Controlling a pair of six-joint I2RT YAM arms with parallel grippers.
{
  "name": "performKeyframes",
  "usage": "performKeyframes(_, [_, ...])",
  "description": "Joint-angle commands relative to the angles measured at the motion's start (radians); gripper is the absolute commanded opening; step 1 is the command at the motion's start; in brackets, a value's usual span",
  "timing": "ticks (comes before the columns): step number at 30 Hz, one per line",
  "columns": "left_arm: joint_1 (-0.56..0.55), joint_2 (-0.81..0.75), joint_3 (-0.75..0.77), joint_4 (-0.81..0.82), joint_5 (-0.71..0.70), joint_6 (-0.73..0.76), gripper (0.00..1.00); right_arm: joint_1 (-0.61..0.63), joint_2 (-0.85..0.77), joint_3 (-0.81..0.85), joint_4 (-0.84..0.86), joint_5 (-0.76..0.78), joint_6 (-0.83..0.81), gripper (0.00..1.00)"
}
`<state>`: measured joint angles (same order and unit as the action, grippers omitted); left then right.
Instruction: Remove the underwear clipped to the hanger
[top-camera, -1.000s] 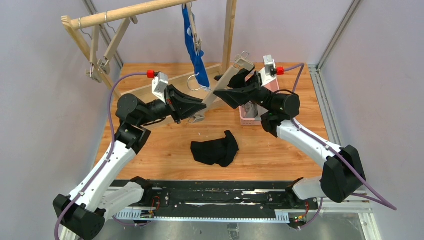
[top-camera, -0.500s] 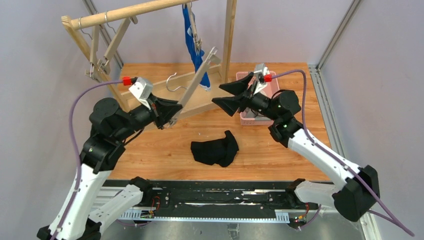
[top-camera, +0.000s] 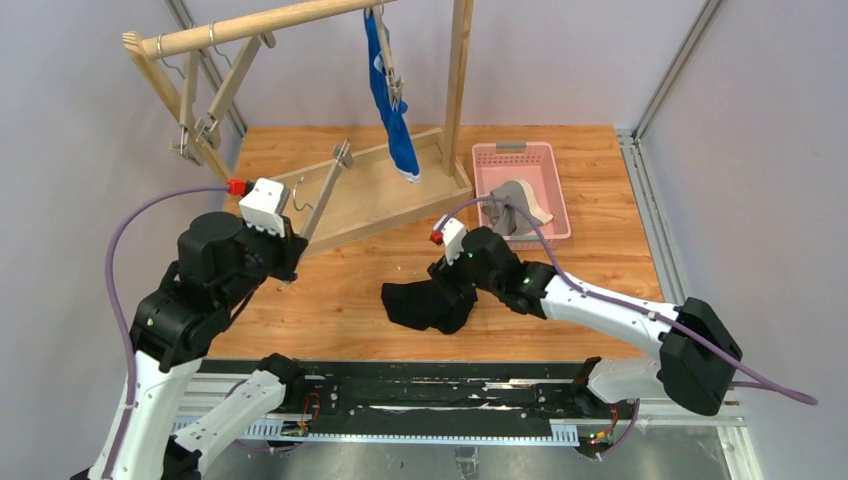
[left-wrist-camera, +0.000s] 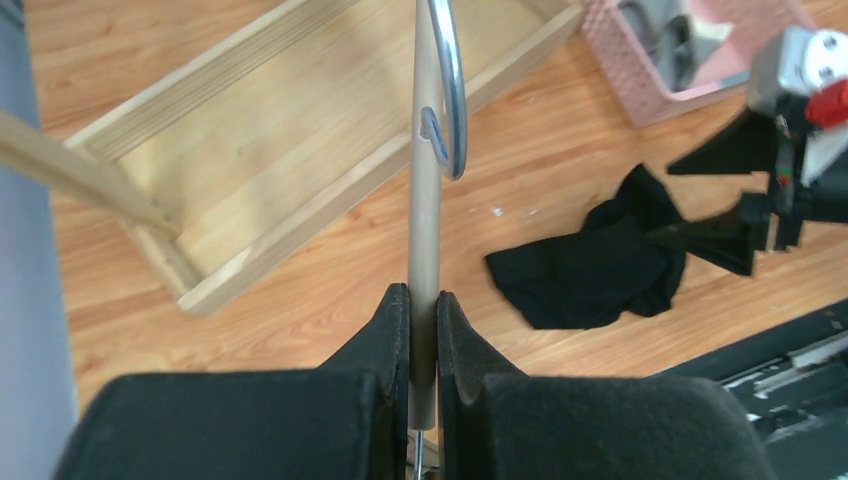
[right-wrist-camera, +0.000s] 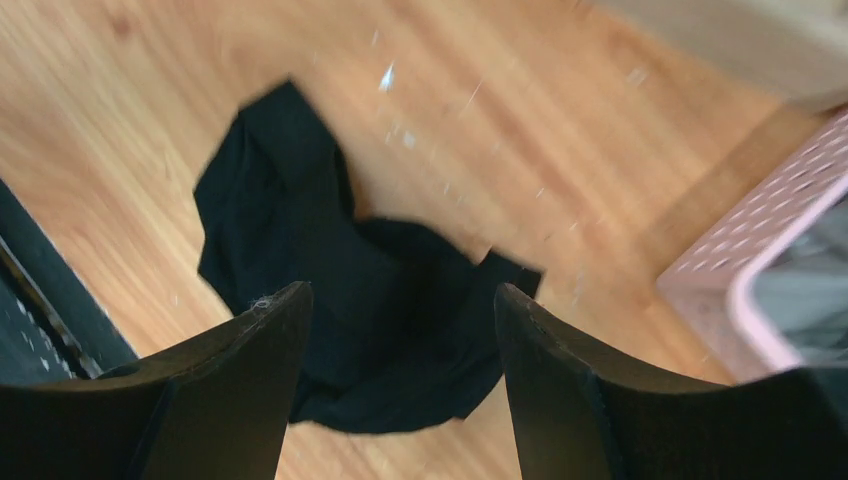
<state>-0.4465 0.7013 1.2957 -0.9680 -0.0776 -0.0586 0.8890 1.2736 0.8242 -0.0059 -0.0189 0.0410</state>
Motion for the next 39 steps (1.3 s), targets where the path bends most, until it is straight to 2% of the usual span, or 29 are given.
performKeyframes(1, [-0.004,0.060,0.042,-0.033,-0.136,0.045,0.00,0.067,0.018,-0.038,-0.060,0.084,-0.011,0.68])
performKeyframes(8, [-0.004,0.147,0.060,0.039,-0.211,0.074,0.00,0.081,0.086,-0.097,0.018,-0.005,0.051,0.68])
performKeyframes(10, [-0.004,0.176,0.070,0.066,-0.209,0.078,0.00,0.083,0.115,-0.102,0.037,-0.026,0.072,0.64])
performKeyframes(13, [-0.004,0.225,0.099,0.100,-0.207,0.084,0.00,0.084,0.186,-0.096,0.040,-0.040,0.113,0.42])
performKeyframes(16, [-0.002,0.269,0.139,0.136,-0.204,0.089,0.00,0.086,0.250,-0.090,0.038,-0.050,0.149,0.30])
performKeyframes(18, [-0.002,0.302,0.176,0.149,-0.209,0.098,0.00,0.087,0.271,-0.087,0.034,-0.051,0.165,0.03])
performKeyframes(19, [-0.001,0.320,0.200,0.150,-0.214,0.102,0.00,0.089,0.271,-0.086,0.029,-0.052,0.167,0.01])
performKeyframes(24, [0.032,0.404,0.326,0.156,-0.206,0.114,0.00,0.100,0.171,-0.075,-0.029,0.026,0.152,0.01])
performKeyframes(29, [0.176,0.482,0.452,0.183,-0.035,0.075,0.00,0.100,0.008,0.035,-0.184,0.199,0.081,0.00])
performKeyframes(32, [0.206,0.543,0.538,0.175,-0.003,0.068,0.00,0.096,-0.078,0.119,-0.253,0.317,0.021,0.01])
performKeyframes(39, [0.219,0.684,0.705,0.142,0.027,0.059,0.00,0.009,-0.189,0.227,-0.195,0.504,-0.135,0.00])
